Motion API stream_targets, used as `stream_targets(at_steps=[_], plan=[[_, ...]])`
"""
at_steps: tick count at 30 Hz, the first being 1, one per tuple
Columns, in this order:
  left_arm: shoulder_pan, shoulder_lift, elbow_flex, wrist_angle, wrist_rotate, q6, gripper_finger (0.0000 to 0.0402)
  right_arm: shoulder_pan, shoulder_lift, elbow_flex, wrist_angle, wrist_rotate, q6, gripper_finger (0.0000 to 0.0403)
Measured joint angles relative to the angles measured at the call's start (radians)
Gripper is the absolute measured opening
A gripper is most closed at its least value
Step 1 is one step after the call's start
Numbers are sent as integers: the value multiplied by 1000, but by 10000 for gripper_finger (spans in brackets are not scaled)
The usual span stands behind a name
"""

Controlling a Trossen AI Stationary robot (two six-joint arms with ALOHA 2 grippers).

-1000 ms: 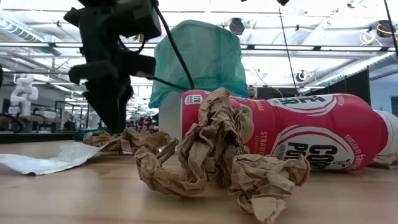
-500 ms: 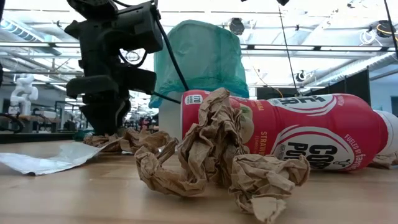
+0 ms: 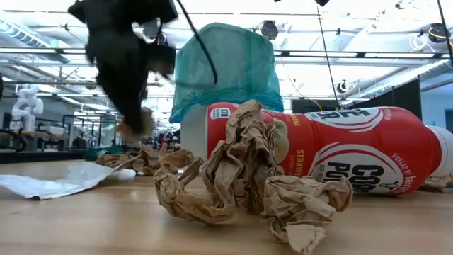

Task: Place trash/remove bag and relplace
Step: Put the brown paper into the blue trash bag inside the white trash bin

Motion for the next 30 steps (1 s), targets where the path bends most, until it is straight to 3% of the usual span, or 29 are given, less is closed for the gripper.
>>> stream_targets(at_steps=[8,15,25,30], plan=[[17,-238,47,-5,-25,-78,2,0,0,0,0,0,0,86],[79,-369,183,43,-127,-5,1,0,0,0,1,0,3,86],[267,-316,390,174,-197,247,0,0,0,0,26,0,8,86],[383,-230,432,168,-126,292,0,0,0,0,40,0,8,86]])
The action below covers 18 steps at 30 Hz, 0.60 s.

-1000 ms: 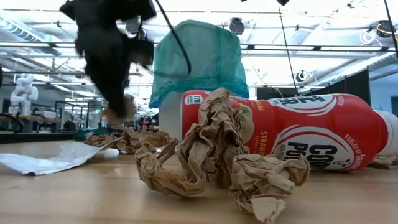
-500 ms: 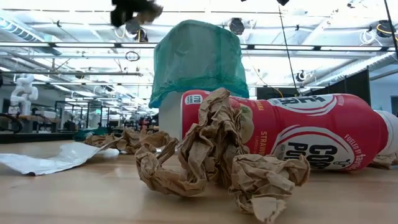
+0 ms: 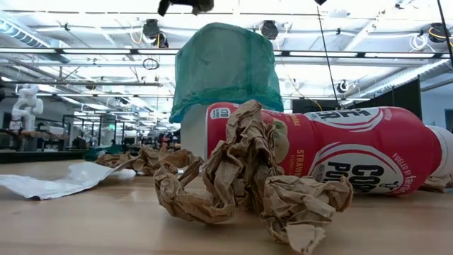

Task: Place trash/remove bag and relplace
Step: Put the brown paper into the blue trash bag inside the white trash bin

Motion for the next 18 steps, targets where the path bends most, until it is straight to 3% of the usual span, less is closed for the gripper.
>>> stream_targets(at_steps=[10,18], plan=[[122,154,61,100,87,53,4,0,0,0,-2,0,11,86],[135,180,81,101,89,65,83,0,0,0,-3,0,11,86]])
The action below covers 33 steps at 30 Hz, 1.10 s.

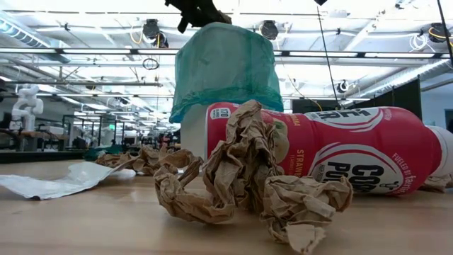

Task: Place trash/remove bag and relplace
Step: Put the brown paper into the blue trash bag inside the white trash bin, then put the red bottle into the blue trash bag inside the white trash bin

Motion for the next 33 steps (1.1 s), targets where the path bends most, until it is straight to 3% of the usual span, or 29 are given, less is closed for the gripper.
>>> stream_targets(at_steps=[6,21,28,33], plan=[[0,0,0,-3,0,12,117,0,0,0,-1,0,0,86],[0,0,0,-24,0,11,120,0,0,0,-1,0,-3,86],[-47,-36,0,-168,139,-46,121,2,0,0,-62,-75,28,86],[-120,-86,-1,-234,151,-41,121,52,0,0,-113,-81,38,86]])
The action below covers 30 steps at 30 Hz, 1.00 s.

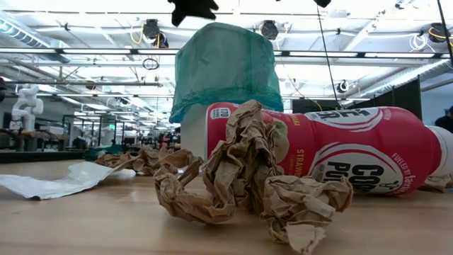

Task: Place trash/remove bag and relplace
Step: Put the red bottle into the blue trash bag inside the white trash bin

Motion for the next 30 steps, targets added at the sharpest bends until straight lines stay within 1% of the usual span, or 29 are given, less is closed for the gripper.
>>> stream_targets(at_steps=[3,6,11,14,17,21,24,26,30], plan=[[-38,-30,0,-13,9,7,121,38,0,0,-6,-3,-4,86],[-68,-46,0,-24,19,7,121,70,0,0,-31,-31,-2,86],[-107,-59,0,-77,38,1,121,133,0,-1,-125,-94,21,87],[-129,-57,0,-132,39,1,121,178,0,-21,-176,-123,55,95],[-148,-58,-1,-168,42,0,121,227,0,-50,-203,-141,87,115],[-162,-58,-1,-190,42,0,121,280,4,-118,-171,-222,140,155],[-166,-58,-1,-193,42,1,121,320,17,-190,-117,-300,201,187],[-167,-58,-1,-193,42,1,121,348,29,-244,-73,-327,243,207],[-166,-58,-1,-193,32,0,121,400,49,-377,87,-365,306,237]])
